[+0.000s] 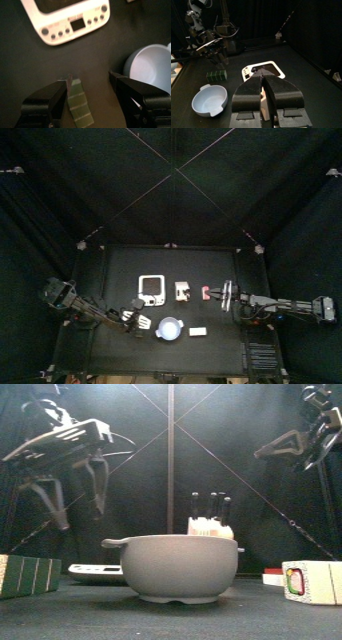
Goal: Grab white sushi roll
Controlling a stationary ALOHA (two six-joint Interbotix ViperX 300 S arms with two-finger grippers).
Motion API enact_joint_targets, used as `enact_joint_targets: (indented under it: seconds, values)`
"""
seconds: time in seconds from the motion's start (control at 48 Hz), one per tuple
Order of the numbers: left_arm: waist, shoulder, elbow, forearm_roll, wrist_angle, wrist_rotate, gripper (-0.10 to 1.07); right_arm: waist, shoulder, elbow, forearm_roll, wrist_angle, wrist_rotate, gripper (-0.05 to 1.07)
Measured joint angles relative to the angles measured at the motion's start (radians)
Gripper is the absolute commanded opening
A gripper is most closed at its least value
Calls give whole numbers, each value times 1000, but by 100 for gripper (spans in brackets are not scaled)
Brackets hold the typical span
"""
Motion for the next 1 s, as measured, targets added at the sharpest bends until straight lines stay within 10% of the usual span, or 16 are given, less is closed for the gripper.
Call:
enact_joint_targets:
  seconds: [0.271,0.542,1.0]
  values:
    - [144,-74,31,61,-222,301,93,21,-8,-35,215,74,5,2]
    - [276,-202,120,106,-433,552,93,21,14,-123,459,405,3,2]
    - [557,-434,360,221,-1032,761,93,29,129,-229,661,586,5,2]
